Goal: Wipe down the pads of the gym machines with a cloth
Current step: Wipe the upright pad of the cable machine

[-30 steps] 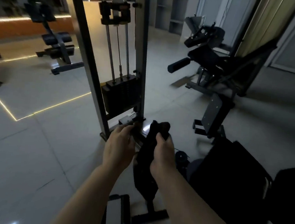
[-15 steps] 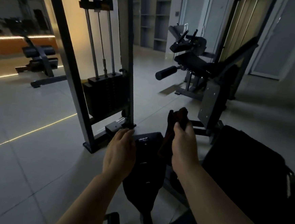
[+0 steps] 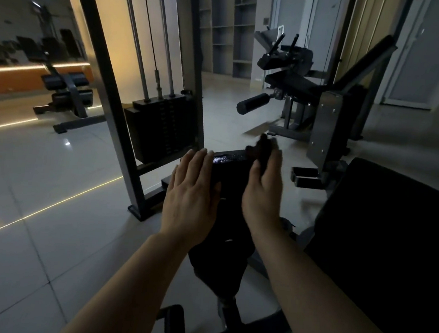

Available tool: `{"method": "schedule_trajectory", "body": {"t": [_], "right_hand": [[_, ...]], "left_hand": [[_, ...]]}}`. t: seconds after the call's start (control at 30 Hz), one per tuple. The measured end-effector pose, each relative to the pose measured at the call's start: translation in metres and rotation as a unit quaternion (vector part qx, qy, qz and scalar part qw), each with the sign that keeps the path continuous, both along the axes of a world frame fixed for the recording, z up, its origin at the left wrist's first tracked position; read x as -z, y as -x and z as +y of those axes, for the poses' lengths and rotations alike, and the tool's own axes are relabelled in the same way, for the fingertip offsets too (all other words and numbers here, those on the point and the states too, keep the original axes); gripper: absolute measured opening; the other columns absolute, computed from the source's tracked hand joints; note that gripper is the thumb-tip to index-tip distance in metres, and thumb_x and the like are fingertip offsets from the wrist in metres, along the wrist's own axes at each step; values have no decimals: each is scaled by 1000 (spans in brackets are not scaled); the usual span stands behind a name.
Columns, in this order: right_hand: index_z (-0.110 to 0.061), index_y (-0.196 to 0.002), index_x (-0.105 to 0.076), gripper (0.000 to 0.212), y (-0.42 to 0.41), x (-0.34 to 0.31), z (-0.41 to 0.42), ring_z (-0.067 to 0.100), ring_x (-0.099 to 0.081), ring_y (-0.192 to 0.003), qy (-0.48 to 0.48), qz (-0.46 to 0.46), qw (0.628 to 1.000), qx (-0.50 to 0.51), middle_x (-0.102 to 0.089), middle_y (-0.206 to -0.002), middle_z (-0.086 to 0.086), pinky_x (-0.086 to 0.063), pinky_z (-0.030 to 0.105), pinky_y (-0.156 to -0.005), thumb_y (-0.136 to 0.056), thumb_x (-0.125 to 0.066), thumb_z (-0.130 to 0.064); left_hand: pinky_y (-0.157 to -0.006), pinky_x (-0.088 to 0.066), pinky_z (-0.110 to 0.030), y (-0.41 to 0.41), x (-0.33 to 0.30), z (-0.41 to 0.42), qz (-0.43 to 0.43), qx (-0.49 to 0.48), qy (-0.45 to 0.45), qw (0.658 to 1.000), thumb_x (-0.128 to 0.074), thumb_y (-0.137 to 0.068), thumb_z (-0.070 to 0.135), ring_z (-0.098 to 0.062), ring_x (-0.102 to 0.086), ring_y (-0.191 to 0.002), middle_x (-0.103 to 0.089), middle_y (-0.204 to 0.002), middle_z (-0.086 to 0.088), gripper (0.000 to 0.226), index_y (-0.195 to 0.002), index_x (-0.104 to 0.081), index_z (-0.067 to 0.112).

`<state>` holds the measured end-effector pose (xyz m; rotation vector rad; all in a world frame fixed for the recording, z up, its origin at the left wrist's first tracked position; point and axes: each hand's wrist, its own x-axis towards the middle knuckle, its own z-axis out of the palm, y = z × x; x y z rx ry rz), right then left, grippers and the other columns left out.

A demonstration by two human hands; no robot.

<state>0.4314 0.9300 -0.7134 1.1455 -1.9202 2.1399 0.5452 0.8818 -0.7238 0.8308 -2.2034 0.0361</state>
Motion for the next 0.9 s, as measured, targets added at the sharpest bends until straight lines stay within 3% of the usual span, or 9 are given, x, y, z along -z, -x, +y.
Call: {"method": "schedule_trajectory", "body": {"t": [0.03, 0.1, 0.27, 0.5, 0.67, 0.9], "right_hand": [[-17, -147, -26, 51, -1, 3, -4, 21, -21, -143, -10, 32, 999, 2, -30, -153, 4, -23, 40, -116, -97, -34, -21], [-14, -148, -24, 53, 1, 8, -11, 19, -7, -146, -31, 100, 994, 19, -19, -157, 4, -14, 47, -118, -97, -34, -25], [-14, -149, -14, 58, 6, 30, -7, 22, 6, -147, -45, 280, 959, 3, 0, -157, 0, 4, 43, -118, -99, -25, -41], [-23, -151, -5, 53, 27, 69, -9, 23, 2, -147, -29, 415, 908, 46, 12, -158, -8, -7, 49, -117, -102, -15, -40], [-23, -151, -2, 58, 28, 131, -9, 23, 1, -147, -27, 453, 887, 82, 8, -159, -2, -4, 46, -118, -101, -26, -37], [-22, -151, -5, 58, 43, 213, 10, 21, -4, -147, -58, 487, 872, 19, 1, -160, -3, -11, 44, -118, -101, -31, -30]], "left_hand": [[-114, -15, -36, 1, 0, -2, 4, 2, 5, 1000, -25, -96, 40, -22, -18, -142, -37, -149, -9, 58, -146, -32, 10], [-113, -18, -36, 2, -2, -7, 9, 9, 12, 1000, -27, -97, 38, -22, -20, -141, -39, -148, -10, 57, -144, -34, 8], [-113, -27, -44, 4, 2, -13, 16, 21, 38, 999, -29, -97, 35, -25, -23, -140, -39, -146, -10, 55, -144, -35, 7], [-105, -37, -45, 11, 7, -11, 65, 7, 62, 996, -33, -98, 30, -26, -35, -128, -49, -135, -12, 47, -136, -45, 6], [-97, -41, -47, 14, 9, -10, 72, -5, 76, 994, -35, -97, 30, -27, -37, -122, -49, -132, -12, 44, -132, -47, 8], [-113, -22, -55, 16, 27, -6, 35, -69, 91, 993, -26, -98, 40, -30, -17, -140, -32, -150, -15, 57, -146, -26, 10]]}}
